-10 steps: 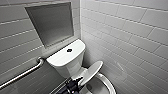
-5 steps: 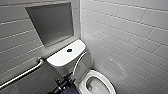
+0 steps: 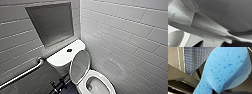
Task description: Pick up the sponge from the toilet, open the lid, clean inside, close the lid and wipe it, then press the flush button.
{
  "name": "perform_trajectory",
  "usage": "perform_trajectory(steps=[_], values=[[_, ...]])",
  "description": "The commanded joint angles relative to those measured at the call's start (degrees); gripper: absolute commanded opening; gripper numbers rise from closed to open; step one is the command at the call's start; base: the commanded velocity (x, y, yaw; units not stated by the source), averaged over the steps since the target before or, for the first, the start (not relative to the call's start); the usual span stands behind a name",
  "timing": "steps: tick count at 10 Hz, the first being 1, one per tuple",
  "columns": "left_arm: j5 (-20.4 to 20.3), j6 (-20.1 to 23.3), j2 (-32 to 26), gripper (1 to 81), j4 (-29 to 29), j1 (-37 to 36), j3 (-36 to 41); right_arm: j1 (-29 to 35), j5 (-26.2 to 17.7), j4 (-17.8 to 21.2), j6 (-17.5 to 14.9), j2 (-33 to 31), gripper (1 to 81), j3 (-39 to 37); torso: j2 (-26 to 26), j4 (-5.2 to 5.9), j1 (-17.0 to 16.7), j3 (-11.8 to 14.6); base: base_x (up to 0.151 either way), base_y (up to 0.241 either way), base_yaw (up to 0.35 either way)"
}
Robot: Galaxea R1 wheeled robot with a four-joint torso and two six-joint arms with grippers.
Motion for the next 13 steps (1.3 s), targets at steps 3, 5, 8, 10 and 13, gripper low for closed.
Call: perform_trajectory(steps=[3, 5, 8, 10, 13], values=[[-1.40, 0.20, -2.50, 81.1, 9.76, -4.83, 1.06, -0.70, -3.00, -1.38, 0.06, -1.32, 1.0, 0.77, 0.00, -0.02, 0.00, 0.00, 0.000, 0.000, 0.000], [8.77, -0.33, -1.89, 81.1, 36.21, -4.23, -1.48, -0.35, -3.00, -1.46, 0.06, -1.42, 1.0, 0.07, 0.00, -0.02, 0.00, 0.00, 0.000, 0.000, 0.000], [19.42, -3.47, -4.60, 81.1, 63.59, -1.76, 1.57, 0.18, -3.09, -1.73, -0.47, -1.50, 1.0, -0.03, 0.00, -0.02, 0.00, 0.00, 0.000, 0.000, 0.000], [25.48, -7.60, -6.45, 81.1, 78.53, 1.47, 4.29, 0.36, -3.01, -2.69, -0.56, -1.67, 1.0, -0.03, 0.00, -0.02, 0.00, 0.00, 0.000, 0.000, 0.000], [32.53, -8.59, -7.16, 81.1, 89.58, 11.59, 4.05, 0.71, -3.00, -3.04, -0.64, -1.94, 1.0, -0.29, 0.00, -0.02, 0.00, 0.00, 0.000, 0.000, 0.000]])
